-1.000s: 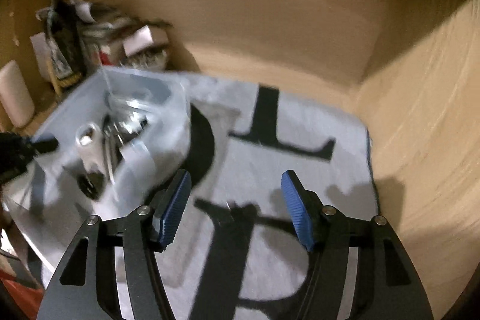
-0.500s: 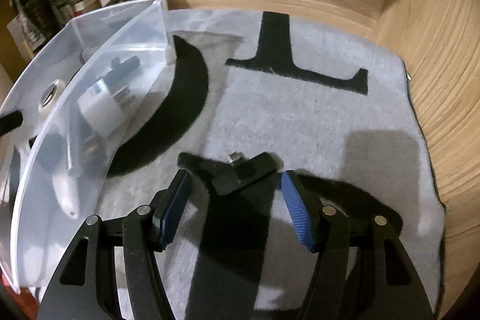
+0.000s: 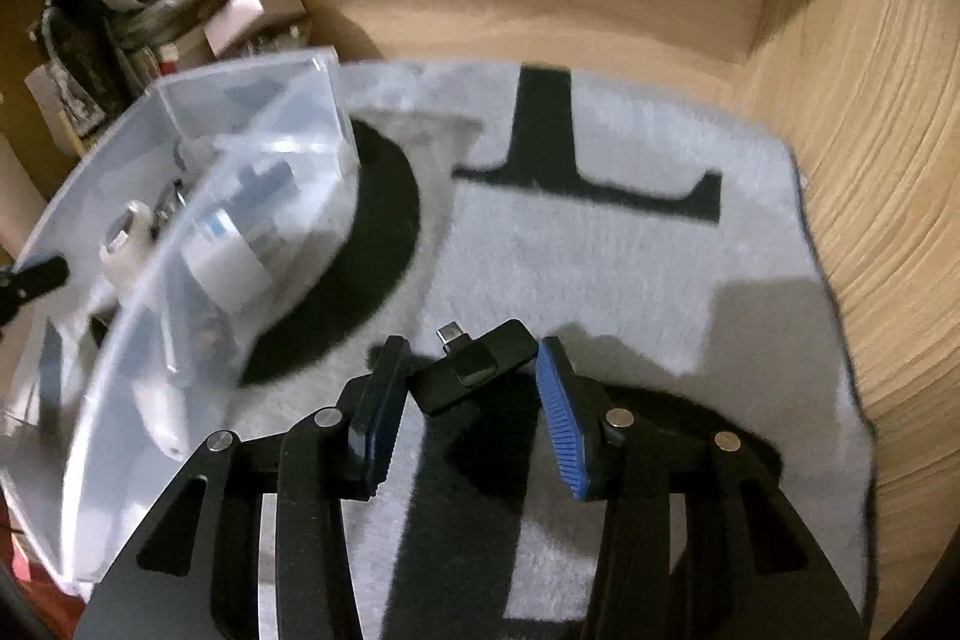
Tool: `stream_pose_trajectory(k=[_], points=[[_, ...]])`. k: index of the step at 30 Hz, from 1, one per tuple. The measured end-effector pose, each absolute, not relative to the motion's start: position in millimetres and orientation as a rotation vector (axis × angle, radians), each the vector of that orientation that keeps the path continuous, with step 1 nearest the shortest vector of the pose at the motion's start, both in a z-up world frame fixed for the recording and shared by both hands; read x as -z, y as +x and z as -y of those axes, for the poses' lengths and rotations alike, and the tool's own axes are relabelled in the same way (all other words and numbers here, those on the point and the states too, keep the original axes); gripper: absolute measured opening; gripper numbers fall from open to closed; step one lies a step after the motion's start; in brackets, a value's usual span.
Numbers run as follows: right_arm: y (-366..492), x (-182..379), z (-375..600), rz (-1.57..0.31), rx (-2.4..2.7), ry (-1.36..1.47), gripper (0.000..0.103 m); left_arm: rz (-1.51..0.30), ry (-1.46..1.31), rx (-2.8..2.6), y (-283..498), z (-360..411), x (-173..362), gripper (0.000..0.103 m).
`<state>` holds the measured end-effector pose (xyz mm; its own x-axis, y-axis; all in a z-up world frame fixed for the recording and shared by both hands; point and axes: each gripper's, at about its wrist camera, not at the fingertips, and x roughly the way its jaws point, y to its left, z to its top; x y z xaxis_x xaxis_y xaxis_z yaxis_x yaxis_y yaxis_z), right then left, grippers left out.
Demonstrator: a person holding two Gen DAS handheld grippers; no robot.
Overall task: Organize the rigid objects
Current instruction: 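Grasp the black rectangular fob on the mat with the right gripper, then lower the black fob into the box and open the right gripper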
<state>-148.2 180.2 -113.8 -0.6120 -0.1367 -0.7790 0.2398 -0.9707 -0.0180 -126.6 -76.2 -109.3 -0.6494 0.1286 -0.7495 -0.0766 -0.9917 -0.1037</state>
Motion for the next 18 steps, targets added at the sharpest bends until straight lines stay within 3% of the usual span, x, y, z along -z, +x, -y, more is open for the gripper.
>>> stream_pose_trajectory(k=[9, 18], points=[[-141, 58, -150, -0.222, 2.654, 1.005, 0.040, 0.095, -1.258, -2.753, -127, 76, 109, 0.010], [-147, 42, -106, -0.282, 2.585, 0.889, 0.040, 0.096, -1.259, -2.752, -127, 76, 109, 0.010]])
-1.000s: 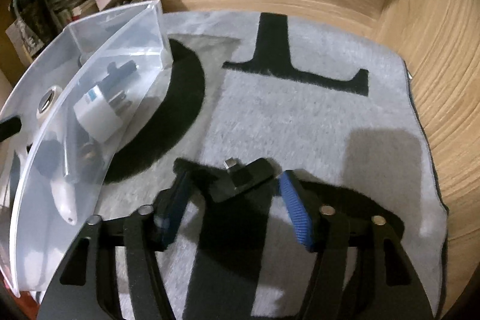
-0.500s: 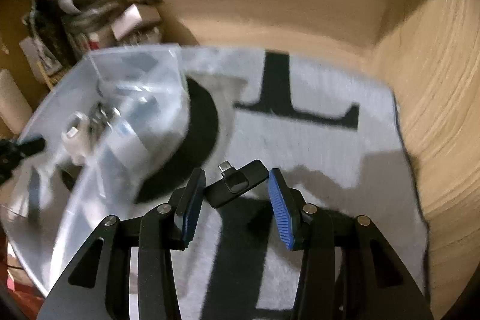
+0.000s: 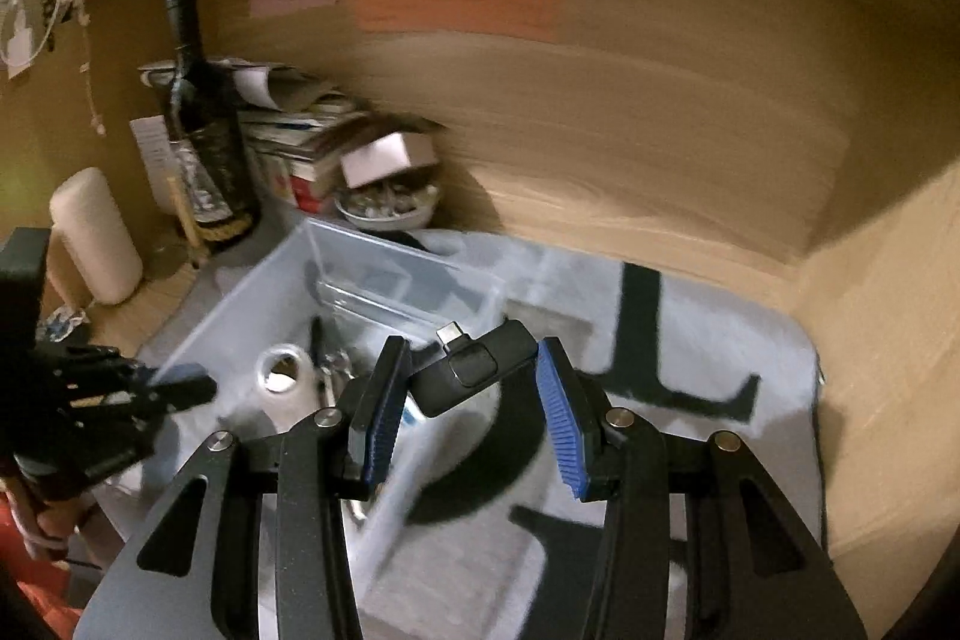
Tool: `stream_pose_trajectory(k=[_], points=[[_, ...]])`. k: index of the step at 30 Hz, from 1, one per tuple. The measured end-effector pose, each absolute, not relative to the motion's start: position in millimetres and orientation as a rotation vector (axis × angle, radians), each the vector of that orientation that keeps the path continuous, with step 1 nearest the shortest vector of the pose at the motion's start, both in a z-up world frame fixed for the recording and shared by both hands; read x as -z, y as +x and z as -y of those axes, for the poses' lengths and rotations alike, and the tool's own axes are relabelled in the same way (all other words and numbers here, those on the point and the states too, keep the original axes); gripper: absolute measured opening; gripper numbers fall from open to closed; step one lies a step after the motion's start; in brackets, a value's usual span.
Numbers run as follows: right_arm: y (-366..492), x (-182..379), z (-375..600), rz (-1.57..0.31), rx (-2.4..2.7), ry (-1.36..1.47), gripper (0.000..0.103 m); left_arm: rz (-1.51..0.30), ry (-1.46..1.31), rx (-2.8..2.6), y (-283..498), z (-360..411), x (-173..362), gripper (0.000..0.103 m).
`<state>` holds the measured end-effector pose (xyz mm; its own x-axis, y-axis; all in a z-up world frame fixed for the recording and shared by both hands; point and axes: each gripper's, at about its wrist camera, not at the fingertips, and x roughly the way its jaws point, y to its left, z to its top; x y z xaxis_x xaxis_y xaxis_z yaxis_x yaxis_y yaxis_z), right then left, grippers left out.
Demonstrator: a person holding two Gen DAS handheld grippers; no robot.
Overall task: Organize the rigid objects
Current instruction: 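Lower the black fob into the box and open the right gripper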
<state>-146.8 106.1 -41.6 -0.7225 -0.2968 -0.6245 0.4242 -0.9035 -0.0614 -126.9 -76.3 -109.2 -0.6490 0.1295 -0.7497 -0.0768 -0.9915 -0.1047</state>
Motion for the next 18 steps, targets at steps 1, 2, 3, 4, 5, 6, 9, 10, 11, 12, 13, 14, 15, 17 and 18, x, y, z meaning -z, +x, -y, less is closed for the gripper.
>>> stream_pose_trajectory(k=[1, 2, 3, 4, 5, 6, 9, 10, 11, 12, 13, 14, 15, 17, 18], points=[[-149, 42, -102, -0.288, 2.575, 0.884, 0.040, 0.096, -1.258, -2.751, -126, 77, 109, 0.010], [-149, 42, -99, -0.294, 2.566, 0.881, 0.040, 0.096, -1.259, -2.752, -127, 76, 109, 0.010], [-150, 43, -94, -0.302, 2.554, 0.877, 0.040, 0.096, -1.259, -2.752, -127, 76, 109, 0.010], [-151, 44, -88, -0.313, 2.540, 0.878, 0.040, 0.097, -1.259, -2.752, -127, 76, 109, 0.010], [-152, 46, -86, -0.319, 2.533, 0.879, 0.040, 0.098, -1.259, -2.753, -127, 76, 109, 0.010], [-153, 48, -82, -0.328, 2.524, 0.882, 0.040, 0.100, -1.259, -2.753, -126, 77, 109, 0.010], [-161, 61, -69, -0.368, 2.490, 0.920, 0.040, 0.100, -1.259, -2.753, -127, 76, 109, 0.010], [-162, 63, -66, -0.375, 2.483, 0.930, 0.040, 0.101, -1.259, -2.753, -126, 76, 109, 0.010], [-165, 67, -64, -0.382, 2.475, 0.943, 0.040, 0.097, -1.259, -2.753, -127, 76, 109, 0.010], [-169, 72, -61, -0.387, 2.465, 0.963, 0.040, 0.096, -1.259, -2.753, -127, 76, 109, 0.010], [-170, 73, -61, -0.387, 2.462, 0.973, 0.040, 0.096, -1.259, -2.753, -126, 76, 109, 0.010], [-173, 76, -60, -0.387, 2.457, 0.985, 0.040, 0.097, -1.259, -2.753, -126, 76, 110, 0.010], [-176, 80, -58, -0.386, 2.449, 1.002, 0.040, 0.098, -1.259, -2.753, -126, 76, 110, 0.010], [-180, 85, -57, -0.385, 2.429, 1.032, 0.040, 0.102, -1.259, -2.754, -126, 76, 110, 0.010], [-181, 87, -56, -0.384, 2.420, 1.048, 0.040, 0.099, -1.259, -2.753, -127, 76, 110, 0.010]])
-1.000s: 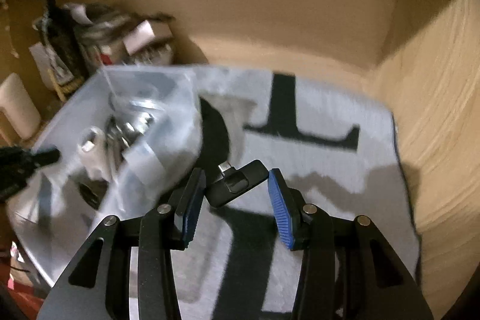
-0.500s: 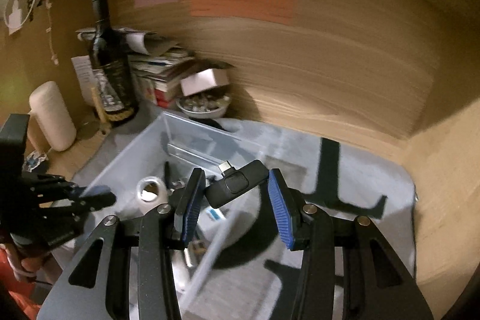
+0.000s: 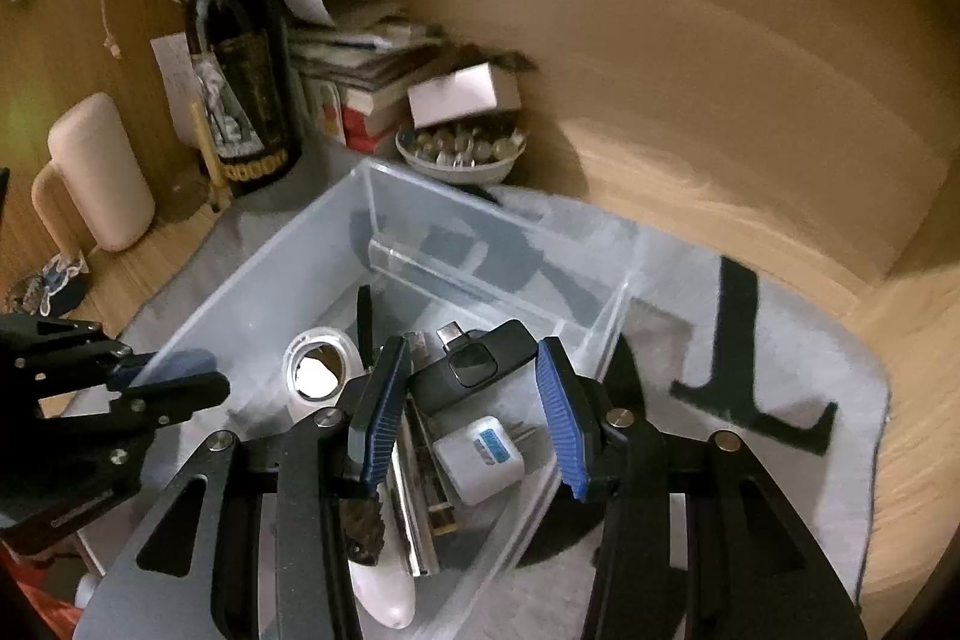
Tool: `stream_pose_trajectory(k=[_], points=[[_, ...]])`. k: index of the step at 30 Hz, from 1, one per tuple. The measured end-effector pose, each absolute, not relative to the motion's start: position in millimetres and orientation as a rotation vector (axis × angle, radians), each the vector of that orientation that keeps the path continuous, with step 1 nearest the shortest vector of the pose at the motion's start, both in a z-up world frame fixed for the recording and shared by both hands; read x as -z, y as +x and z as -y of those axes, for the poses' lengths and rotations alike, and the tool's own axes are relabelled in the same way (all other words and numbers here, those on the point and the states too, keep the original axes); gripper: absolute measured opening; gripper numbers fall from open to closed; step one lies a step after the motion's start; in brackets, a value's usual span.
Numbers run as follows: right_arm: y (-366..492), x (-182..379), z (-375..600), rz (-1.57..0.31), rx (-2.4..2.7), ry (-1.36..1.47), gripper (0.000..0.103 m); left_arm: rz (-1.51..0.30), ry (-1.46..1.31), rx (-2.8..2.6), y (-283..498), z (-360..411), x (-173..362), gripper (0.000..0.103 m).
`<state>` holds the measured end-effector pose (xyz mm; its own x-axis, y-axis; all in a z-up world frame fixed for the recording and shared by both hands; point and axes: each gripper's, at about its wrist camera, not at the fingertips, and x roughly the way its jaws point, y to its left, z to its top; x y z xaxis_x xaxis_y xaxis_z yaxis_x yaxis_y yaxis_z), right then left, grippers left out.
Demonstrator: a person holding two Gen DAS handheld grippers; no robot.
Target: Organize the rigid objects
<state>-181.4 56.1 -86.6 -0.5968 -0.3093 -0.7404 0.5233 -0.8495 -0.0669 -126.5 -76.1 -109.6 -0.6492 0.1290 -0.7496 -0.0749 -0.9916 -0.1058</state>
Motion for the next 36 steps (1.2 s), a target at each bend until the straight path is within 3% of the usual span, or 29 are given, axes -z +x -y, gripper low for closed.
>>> stream_pose_trajectory(k=[5, 12, 16, 26, 30, 36], points=[[-183, 90, -56, -0.372, 2.396, 1.085, 0.041, 0.098, -1.260, -2.752, -127, 76, 110, 0.010], [-165, 73, -71, -0.355, 2.435, 1.010, 0.062, 0.111, -1.243, -2.781, -120, 73, 103, 0.010], [-151, 59, -85, -0.310, 2.487, 0.948, 0.079, 0.118, -1.222, -2.817, -113, 67, 94, 0.027], [-99, 29, -120, -0.255, 2.605, 0.761, 0.095, 0.039, -0.944, -2.947, -70, 38, 46, 0.068], [-69, 16, -135, -0.217, 2.663, 0.649, 0.103, 0.018, -0.793, -3.008, -49, 27, 26, 0.093], [-33, 0, -150, -0.195, 2.728, 0.504, 0.103, 0.029, -0.626, -3.046, -19, 16, 4, 0.102]])
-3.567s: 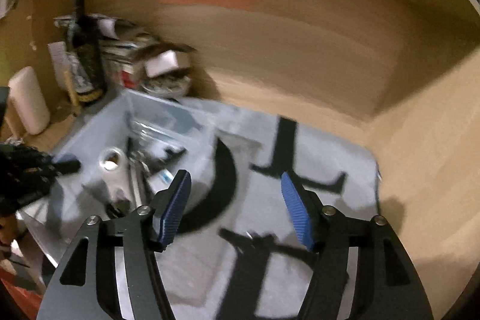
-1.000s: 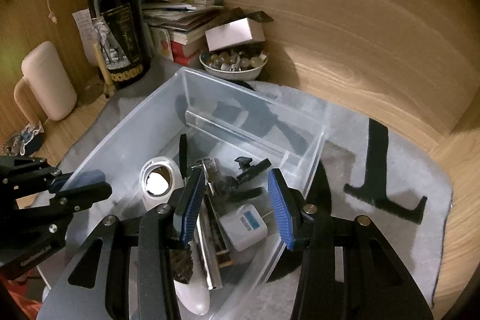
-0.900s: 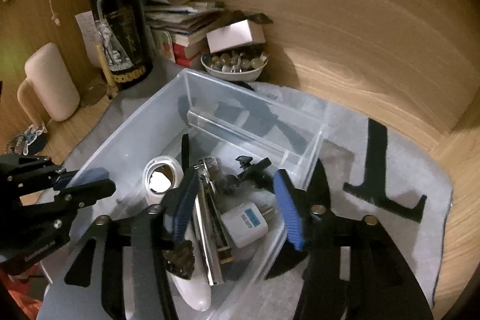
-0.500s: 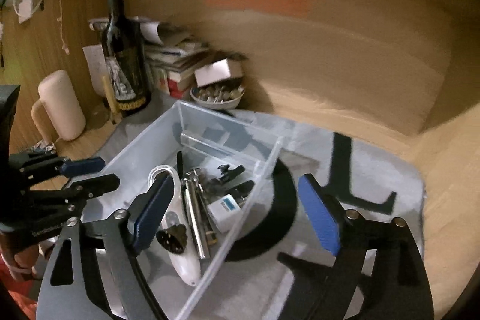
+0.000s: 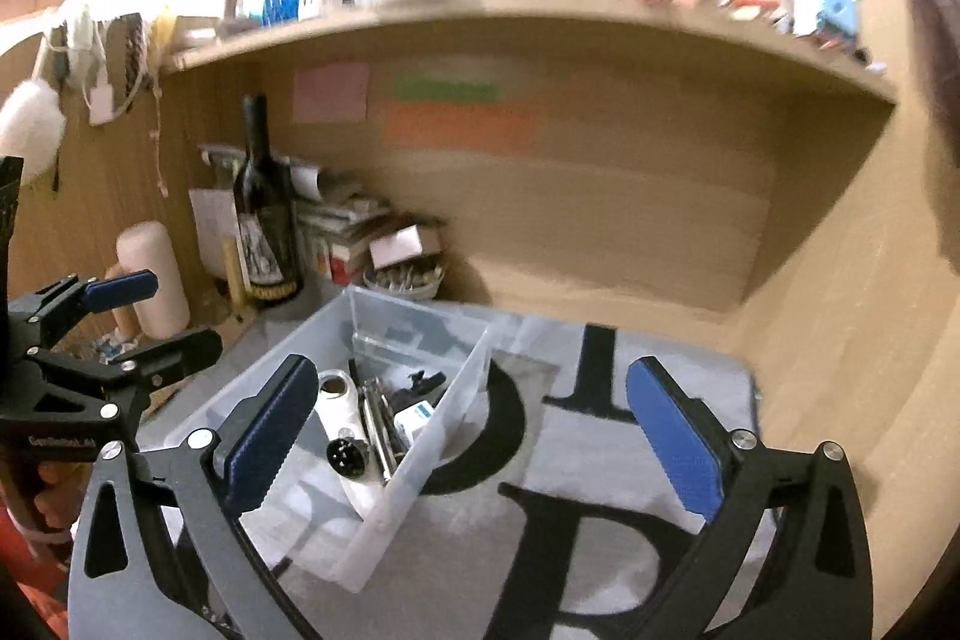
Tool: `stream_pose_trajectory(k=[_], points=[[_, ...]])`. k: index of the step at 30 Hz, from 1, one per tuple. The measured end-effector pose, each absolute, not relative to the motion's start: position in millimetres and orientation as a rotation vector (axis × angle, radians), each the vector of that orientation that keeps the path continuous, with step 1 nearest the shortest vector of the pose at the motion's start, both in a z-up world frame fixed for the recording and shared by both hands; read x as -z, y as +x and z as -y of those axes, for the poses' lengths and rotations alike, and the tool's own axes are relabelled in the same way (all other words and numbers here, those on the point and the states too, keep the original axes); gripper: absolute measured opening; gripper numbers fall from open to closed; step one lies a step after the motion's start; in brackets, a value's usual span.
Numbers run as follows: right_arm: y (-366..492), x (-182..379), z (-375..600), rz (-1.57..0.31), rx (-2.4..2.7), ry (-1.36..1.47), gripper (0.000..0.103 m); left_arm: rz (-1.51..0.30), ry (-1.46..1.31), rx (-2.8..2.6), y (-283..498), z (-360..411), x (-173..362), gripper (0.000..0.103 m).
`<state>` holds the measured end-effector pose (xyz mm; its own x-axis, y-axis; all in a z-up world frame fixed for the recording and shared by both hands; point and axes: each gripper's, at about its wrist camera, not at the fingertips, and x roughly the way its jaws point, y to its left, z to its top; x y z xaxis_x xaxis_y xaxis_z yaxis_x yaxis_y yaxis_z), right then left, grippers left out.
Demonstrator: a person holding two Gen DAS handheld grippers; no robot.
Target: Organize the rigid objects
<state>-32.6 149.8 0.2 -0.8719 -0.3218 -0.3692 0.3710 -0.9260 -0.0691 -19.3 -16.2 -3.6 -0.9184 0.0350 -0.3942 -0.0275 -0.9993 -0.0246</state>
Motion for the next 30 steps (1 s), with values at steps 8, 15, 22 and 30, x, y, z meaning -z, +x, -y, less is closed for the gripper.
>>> stream_pose_trajectory(k=[8, 15, 22, 30], points=[[-2, -10, -165, -0.122, 2.768, 0.389, 0.103, 0.001, -0.458, -3.068, 10, 4, -11, 0.103], [9, -13, -170, -0.101, 2.774, 0.358, 0.103, 0.000, -0.389, -3.068, 22, 0, -15, 0.103], [14, -13, -170, -0.105, 2.776, 0.352, 0.103, 0.006, -0.383, -3.066, 25, 0, -15, 0.103], [14, -12, -169, -0.105, 2.766, 0.356, 0.103, -0.008, -0.380, -3.064, 24, -2, -15, 0.103]])
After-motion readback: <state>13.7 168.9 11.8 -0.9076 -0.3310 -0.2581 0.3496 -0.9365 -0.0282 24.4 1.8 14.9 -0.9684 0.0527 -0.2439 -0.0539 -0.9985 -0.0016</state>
